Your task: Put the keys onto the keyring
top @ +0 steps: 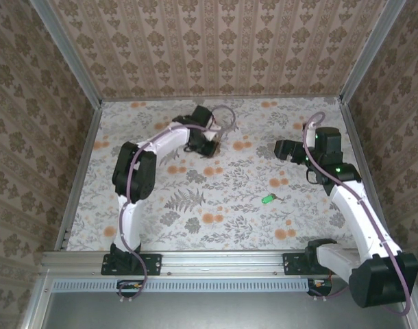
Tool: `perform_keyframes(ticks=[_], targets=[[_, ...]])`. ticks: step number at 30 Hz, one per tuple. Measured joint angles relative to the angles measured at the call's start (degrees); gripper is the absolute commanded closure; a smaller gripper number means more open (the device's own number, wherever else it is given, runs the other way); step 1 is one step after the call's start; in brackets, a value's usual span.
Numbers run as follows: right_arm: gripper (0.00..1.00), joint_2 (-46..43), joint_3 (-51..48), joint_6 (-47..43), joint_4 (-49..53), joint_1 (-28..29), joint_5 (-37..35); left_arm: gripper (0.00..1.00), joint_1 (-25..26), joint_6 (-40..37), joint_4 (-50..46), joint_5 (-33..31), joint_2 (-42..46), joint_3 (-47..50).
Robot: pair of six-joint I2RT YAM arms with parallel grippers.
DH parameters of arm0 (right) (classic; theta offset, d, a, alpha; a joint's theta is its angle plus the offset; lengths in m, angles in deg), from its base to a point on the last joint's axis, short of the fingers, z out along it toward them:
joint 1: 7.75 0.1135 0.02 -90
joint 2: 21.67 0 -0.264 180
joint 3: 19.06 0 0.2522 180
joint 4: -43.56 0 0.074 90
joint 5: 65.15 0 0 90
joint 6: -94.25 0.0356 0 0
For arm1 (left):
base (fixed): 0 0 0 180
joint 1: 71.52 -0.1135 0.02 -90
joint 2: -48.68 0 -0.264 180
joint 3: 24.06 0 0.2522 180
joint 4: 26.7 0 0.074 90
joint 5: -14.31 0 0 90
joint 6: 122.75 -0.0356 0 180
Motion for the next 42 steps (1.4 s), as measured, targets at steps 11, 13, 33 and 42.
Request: perform_keyframes(ticks=[11, 13, 33, 42], targets=[[0.01, -8.35, -11.17, 6.16, 2.38, 0.72, 5.44, 1.0, 14.16, 13.79, 9.81, 2.03, 21.29, 28.44], [0.01, -8.92, -12.33, 6.64, 2.73, 1.29, 5.84, 0.96, 16.2, 16.61, 11.76, 2.78, 23.87, 31.3], [0.25, 8.24, -9.84, 7.21, -2.14, 19.8, 1.79, 0.42, 4.72, 22.21, 13.16, 1.97, 38.6, 39.15], [0.33, 20.68, -5.03, 7.78, -9.18, 23.32, 1.05, 0.49, 4.07, 19.87, 16.33, 1.79, 31.71, 35.3]])
